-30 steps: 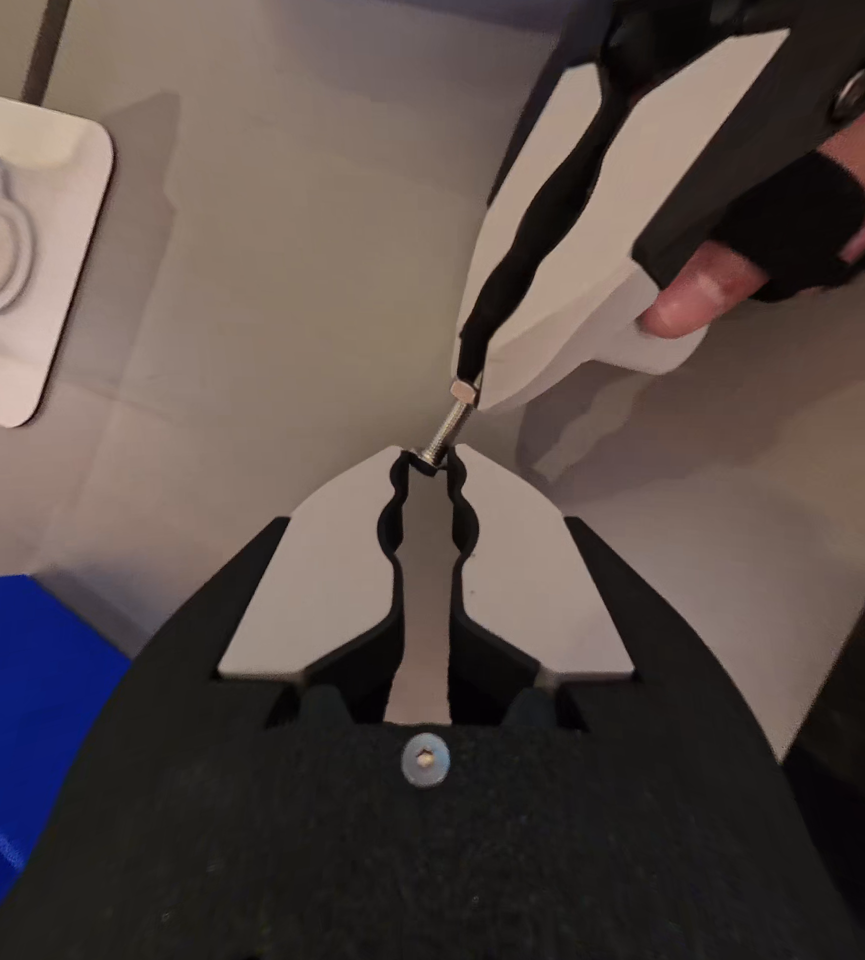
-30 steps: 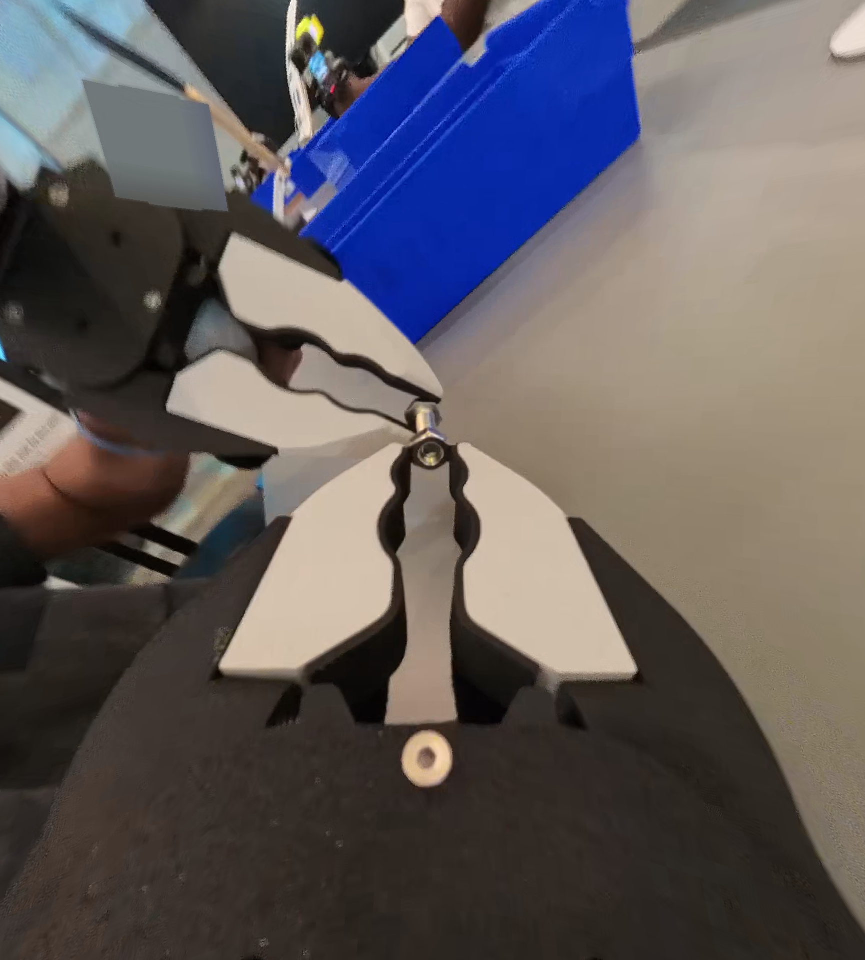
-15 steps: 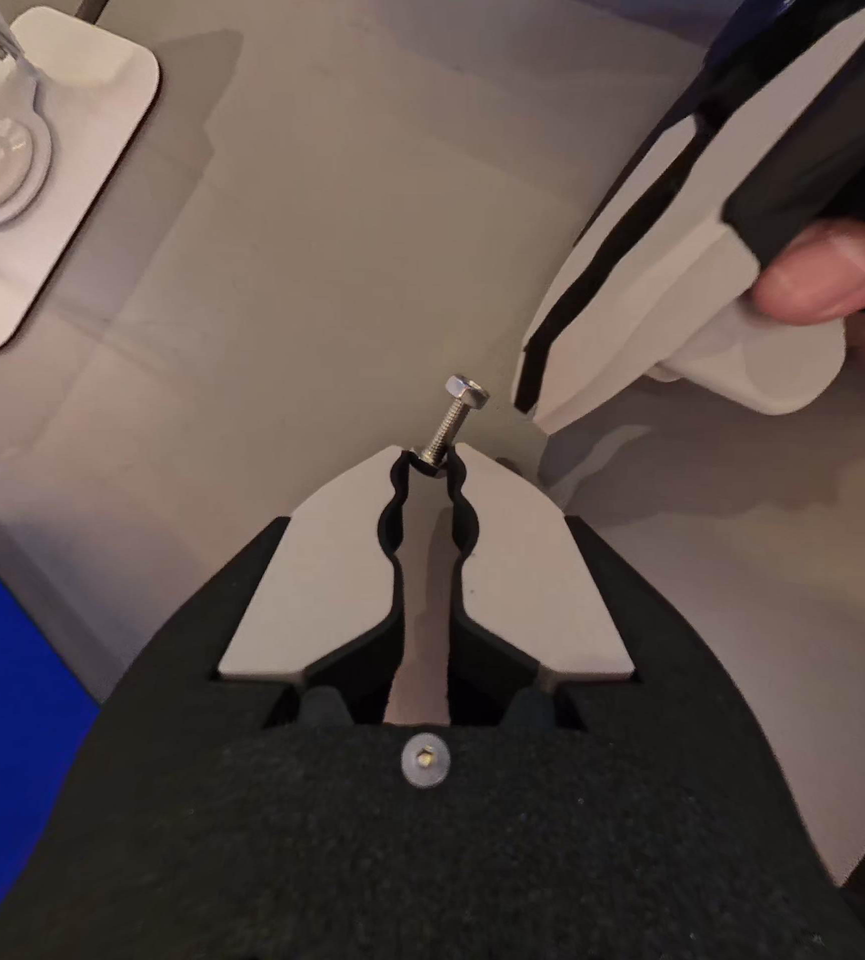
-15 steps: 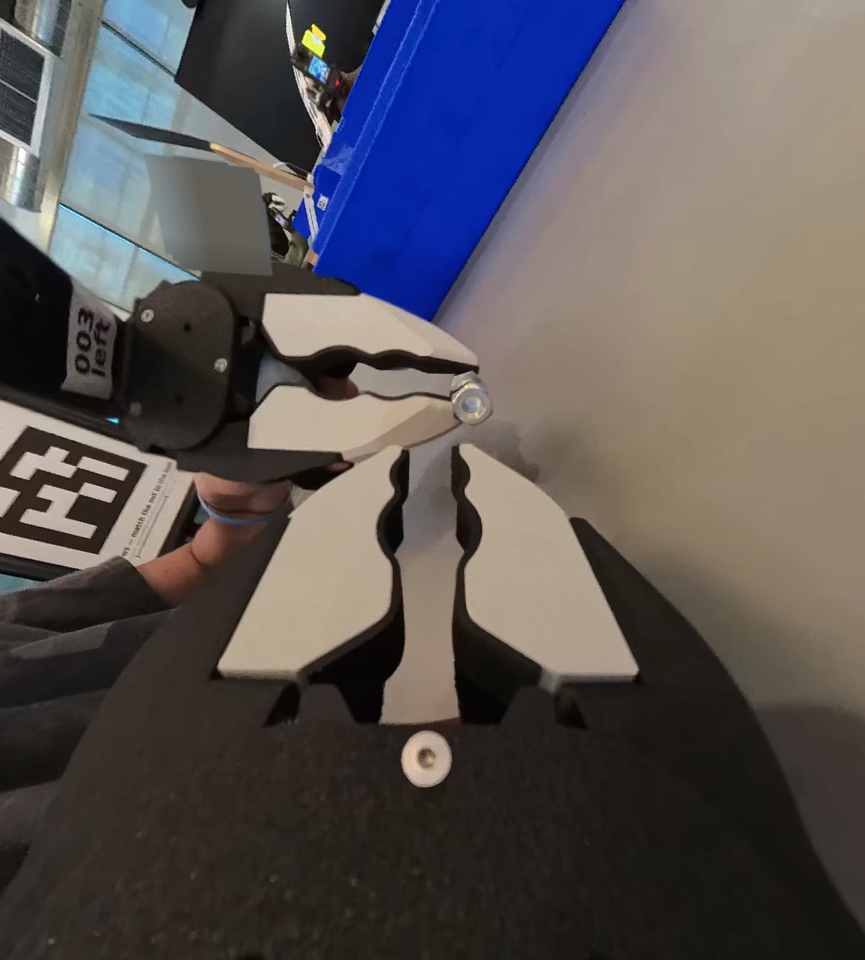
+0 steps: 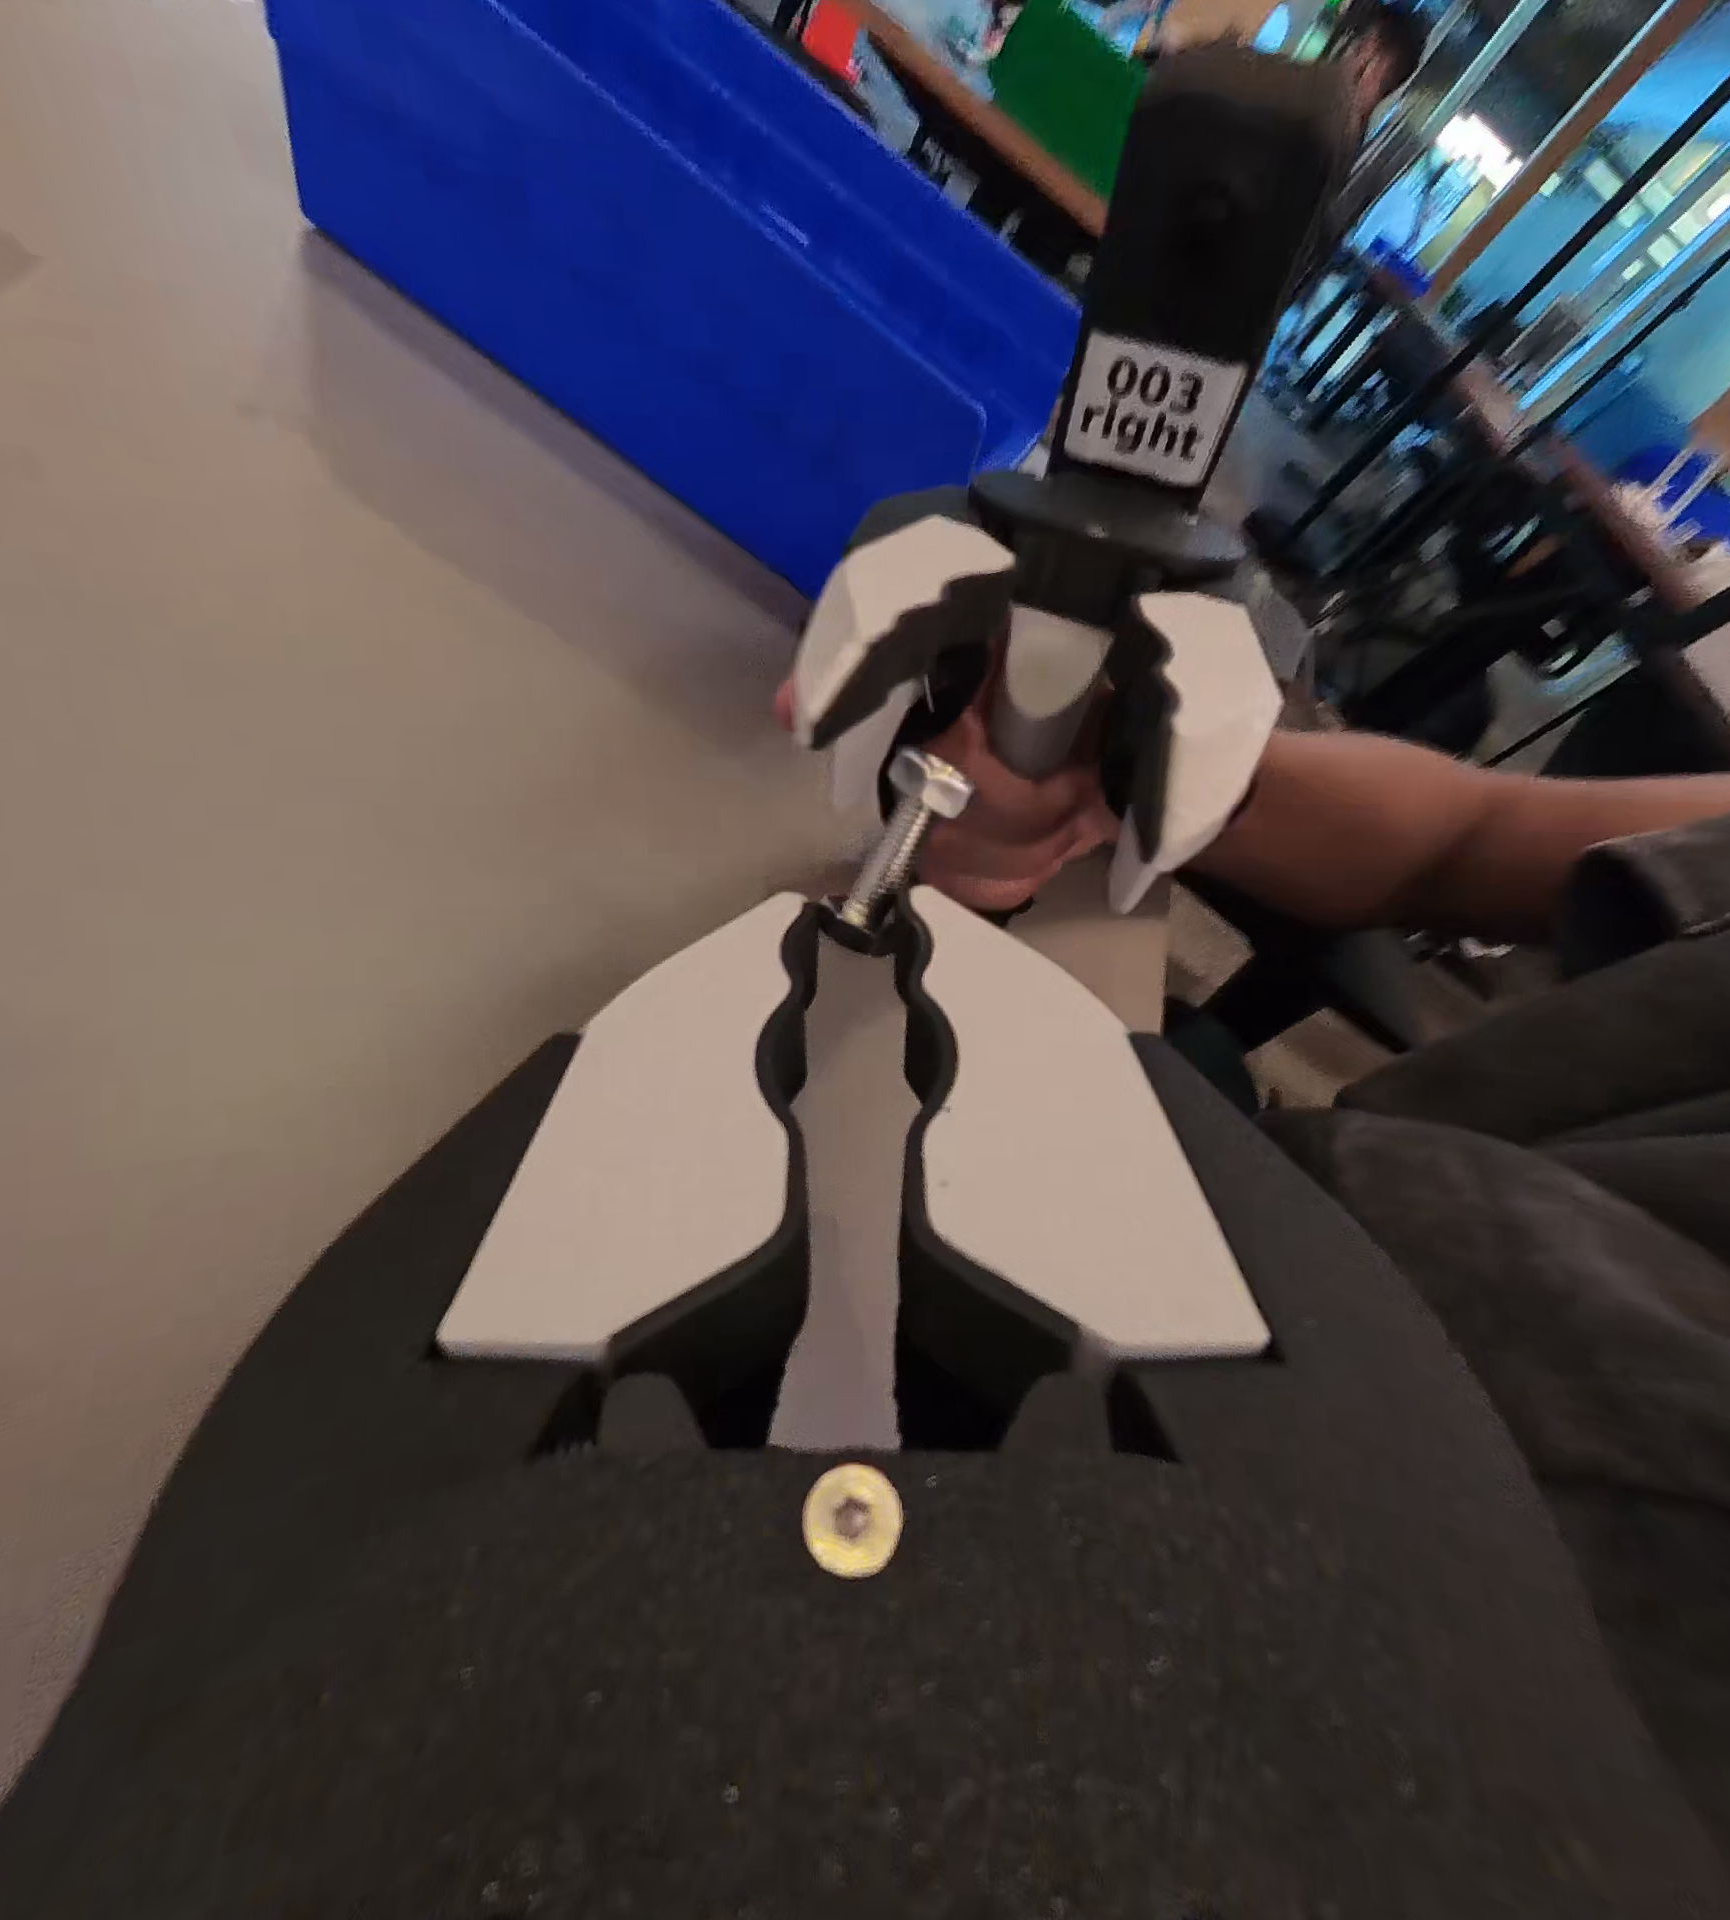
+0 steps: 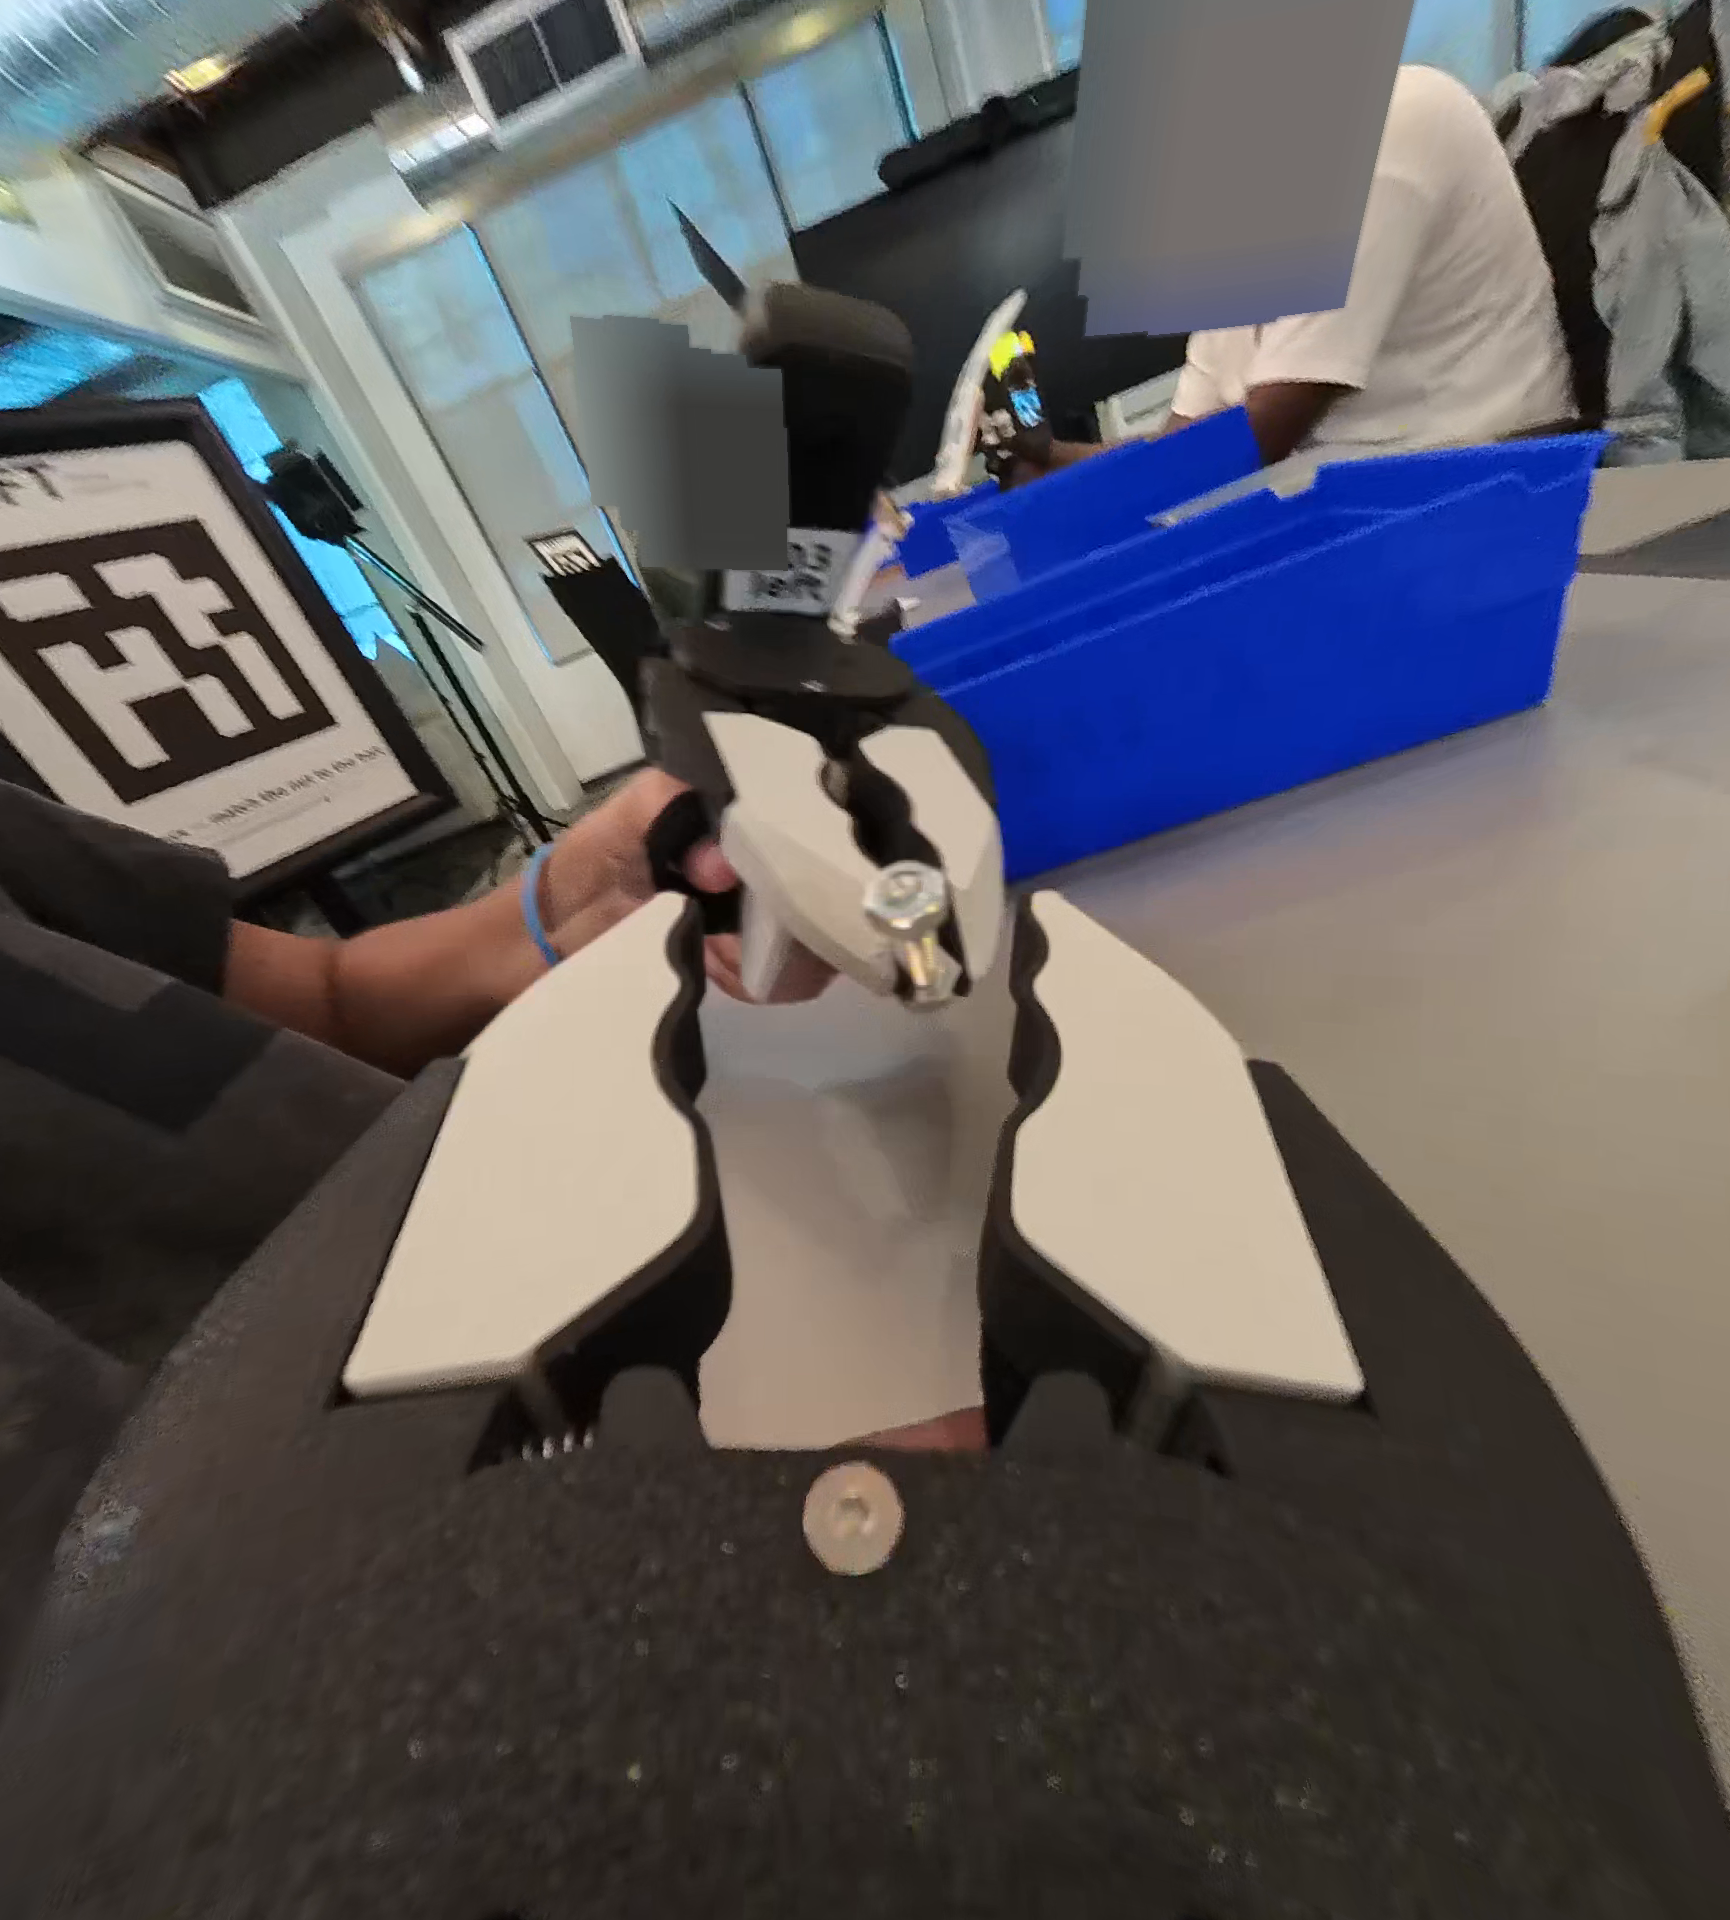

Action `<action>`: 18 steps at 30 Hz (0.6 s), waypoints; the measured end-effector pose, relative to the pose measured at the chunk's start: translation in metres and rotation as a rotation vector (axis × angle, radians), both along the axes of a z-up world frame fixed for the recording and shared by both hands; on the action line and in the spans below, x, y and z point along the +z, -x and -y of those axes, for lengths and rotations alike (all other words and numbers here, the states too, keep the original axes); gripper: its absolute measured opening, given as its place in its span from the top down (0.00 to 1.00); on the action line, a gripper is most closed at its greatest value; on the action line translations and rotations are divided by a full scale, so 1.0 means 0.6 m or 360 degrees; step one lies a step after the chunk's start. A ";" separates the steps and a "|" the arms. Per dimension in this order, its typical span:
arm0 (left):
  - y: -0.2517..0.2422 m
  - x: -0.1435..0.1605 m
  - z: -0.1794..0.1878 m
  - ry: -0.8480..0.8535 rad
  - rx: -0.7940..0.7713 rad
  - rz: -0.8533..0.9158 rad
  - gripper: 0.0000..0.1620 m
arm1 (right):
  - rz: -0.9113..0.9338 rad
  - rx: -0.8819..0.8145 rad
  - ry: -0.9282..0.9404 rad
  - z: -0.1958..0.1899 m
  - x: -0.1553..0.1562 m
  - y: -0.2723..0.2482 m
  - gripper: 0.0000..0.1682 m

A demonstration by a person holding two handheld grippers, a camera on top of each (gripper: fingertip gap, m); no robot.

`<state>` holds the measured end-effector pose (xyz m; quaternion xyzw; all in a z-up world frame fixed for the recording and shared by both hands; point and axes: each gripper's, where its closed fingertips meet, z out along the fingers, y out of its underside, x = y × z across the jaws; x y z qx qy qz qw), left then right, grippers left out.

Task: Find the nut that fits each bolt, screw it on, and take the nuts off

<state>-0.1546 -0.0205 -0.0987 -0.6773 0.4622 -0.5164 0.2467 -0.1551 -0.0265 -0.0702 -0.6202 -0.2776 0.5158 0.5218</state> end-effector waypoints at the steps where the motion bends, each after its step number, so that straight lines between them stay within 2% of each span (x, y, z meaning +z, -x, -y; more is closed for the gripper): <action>1: 0.000 0.002 0.001 0.0044 -0.0015 0.0031 0.92 | -0.0031 0.0003 -0.0024 0.003 0.007 0.001 0.67; 4: -0.001 0.012 0.013 0.0194 -0.0102 0.0148 0.92 | -0.0007 -0.0019 -0.0064 0.003 0.008 0.006 0.66; 8: -0.003 0.017 0.015 0.0358 -0.0146 0.0232 0.92 | -0.0070 0.0088 -0.0069 0.019 0.014 0.019 0.67; 13: 0.006 0.011 -0.004 0.0390 -0.0089 0.0238 0.92 | -0.0017 0.0004 -0.0085 0.012 0.010 0.006 0.67; 18: -0.003 0.013 0.012 0.0427 -0.0153 0.0258 0.92 | -0.0078 0.0044 -0.0059 0.006 0.023 0.020 0.66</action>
